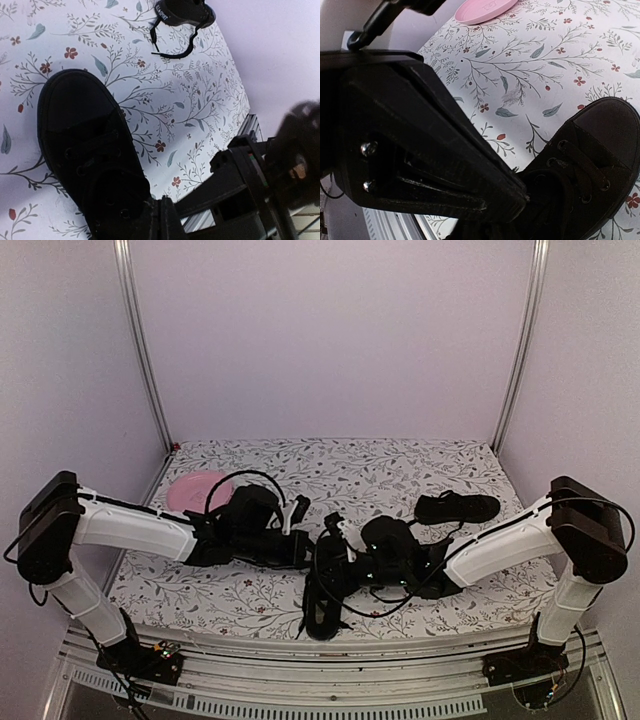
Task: Tie the shoes
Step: Wrap the shoelace around a loop with the shoelace.
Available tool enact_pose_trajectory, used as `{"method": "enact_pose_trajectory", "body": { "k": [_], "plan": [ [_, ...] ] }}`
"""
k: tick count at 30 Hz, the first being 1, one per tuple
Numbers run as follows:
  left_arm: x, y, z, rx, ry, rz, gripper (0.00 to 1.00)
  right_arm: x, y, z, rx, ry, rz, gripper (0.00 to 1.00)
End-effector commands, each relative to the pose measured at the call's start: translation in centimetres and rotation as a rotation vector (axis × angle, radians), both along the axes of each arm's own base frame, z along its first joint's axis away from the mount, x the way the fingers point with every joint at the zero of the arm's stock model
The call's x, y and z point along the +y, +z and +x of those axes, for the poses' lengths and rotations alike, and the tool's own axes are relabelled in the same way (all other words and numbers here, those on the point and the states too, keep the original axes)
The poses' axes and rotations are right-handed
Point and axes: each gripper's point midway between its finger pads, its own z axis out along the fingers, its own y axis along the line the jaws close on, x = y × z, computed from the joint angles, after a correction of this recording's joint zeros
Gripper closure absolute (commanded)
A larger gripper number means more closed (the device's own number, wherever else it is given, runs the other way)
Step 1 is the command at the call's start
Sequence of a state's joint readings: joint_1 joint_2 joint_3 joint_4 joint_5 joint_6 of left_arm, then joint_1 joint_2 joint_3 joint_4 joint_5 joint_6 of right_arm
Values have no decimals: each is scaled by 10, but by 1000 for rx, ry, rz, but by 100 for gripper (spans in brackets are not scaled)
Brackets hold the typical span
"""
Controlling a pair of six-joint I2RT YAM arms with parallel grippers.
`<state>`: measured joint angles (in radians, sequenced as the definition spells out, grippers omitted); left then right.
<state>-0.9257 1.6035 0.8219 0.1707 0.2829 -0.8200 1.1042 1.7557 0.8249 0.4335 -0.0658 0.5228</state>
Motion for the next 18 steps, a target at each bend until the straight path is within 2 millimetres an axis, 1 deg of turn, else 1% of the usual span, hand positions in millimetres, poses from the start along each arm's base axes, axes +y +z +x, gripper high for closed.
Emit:
{"method": "enact_pose_trajectory", "body": {
  "k": [1,2,3,4,5,8,13,15,18],
  "plan": [
    [-2,-4,-6,10,0,-13,100,2,13,2,-23,0,-4,63],
    [0,-5,-7,14,4,-14,100,-2,14,0,-25,-7,-22,52],
    [1,-6,-8,16,7,-17,100,-6,12,-3,-28,-13,-50,43],
    [1,-5,-8,17,11,-20,100,-9,14,-7,-34,-15,-70,37],
    [2,-5,-9,17,12,-20,100,-11,16,-14,-40,-6,-93,35],
    [4,-4,-9,18,17,-25,100,-20,5,-34,-12,26,-186,33],
    [5,-3,-10,15,17,-23,100,-20,-8,-60,34,64,-259,35],
    [5,-3,-10,17,18,-23,100,-20,-14,-61,38,57,-283,35],
    [5,-3,-11,19,16,-24,100,-20,-20,-55,38,22,-308,40]
  ]
}}
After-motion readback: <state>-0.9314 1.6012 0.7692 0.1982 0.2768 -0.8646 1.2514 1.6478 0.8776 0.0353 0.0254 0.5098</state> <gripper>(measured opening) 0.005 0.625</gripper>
